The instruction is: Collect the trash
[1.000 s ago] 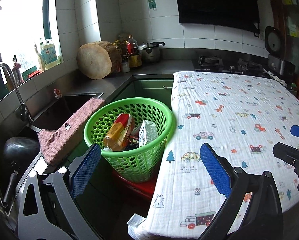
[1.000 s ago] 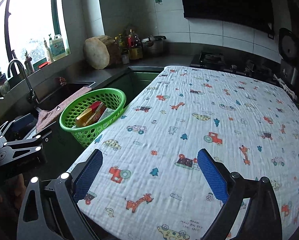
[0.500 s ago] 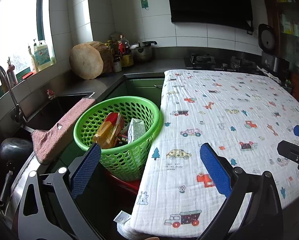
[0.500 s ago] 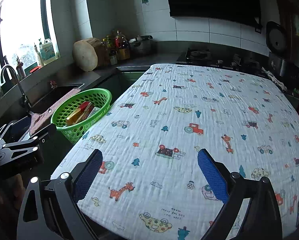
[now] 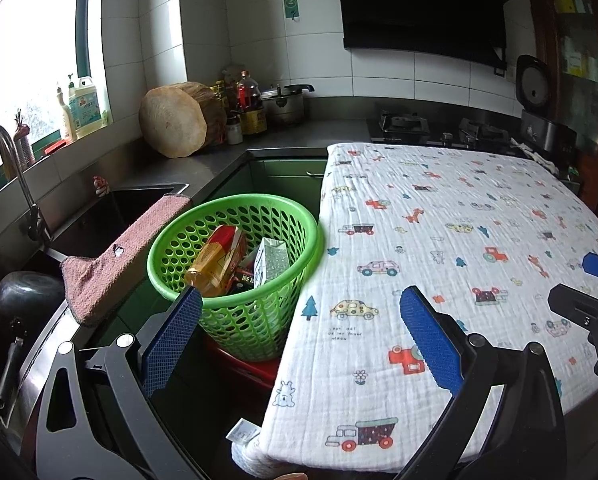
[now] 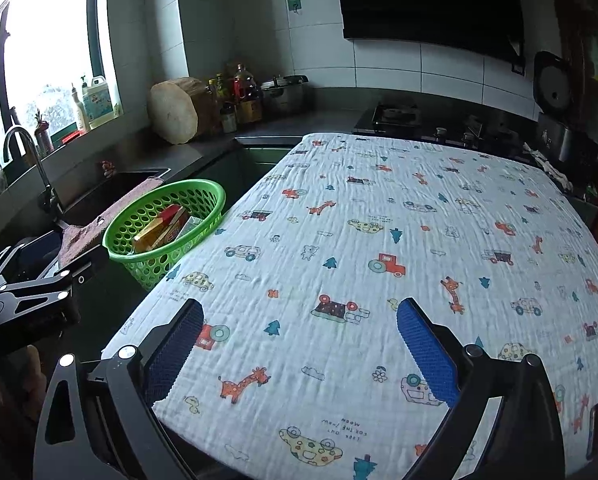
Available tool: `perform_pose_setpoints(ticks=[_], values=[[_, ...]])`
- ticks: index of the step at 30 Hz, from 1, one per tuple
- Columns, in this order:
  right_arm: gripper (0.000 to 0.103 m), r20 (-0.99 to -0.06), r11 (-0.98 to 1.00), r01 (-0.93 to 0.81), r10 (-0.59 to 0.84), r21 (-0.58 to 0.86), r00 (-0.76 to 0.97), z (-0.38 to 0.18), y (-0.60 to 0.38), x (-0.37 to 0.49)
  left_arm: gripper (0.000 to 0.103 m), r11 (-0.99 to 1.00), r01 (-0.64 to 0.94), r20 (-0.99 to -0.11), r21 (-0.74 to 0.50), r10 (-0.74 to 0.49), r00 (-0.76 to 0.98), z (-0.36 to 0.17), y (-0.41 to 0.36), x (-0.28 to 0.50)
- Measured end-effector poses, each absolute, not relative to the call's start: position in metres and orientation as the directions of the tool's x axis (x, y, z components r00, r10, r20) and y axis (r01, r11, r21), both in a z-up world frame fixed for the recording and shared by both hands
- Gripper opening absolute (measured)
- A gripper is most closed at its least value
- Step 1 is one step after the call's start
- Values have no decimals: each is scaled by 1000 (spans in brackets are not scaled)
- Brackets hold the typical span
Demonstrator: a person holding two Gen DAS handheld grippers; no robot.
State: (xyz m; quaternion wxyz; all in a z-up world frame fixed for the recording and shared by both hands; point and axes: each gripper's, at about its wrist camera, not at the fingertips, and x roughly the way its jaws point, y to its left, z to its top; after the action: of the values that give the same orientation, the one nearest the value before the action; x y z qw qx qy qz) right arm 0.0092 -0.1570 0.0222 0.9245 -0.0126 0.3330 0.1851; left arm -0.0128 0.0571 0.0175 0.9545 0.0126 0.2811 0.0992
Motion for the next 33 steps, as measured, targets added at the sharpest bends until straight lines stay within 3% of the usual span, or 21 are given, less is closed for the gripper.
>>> perform_pose_setpoints(ticks=[33], values=[[95,-612,936,-335,327,106,720,22,-165,7,98,983,-165,-533,80,182,826,18,49,-17]])
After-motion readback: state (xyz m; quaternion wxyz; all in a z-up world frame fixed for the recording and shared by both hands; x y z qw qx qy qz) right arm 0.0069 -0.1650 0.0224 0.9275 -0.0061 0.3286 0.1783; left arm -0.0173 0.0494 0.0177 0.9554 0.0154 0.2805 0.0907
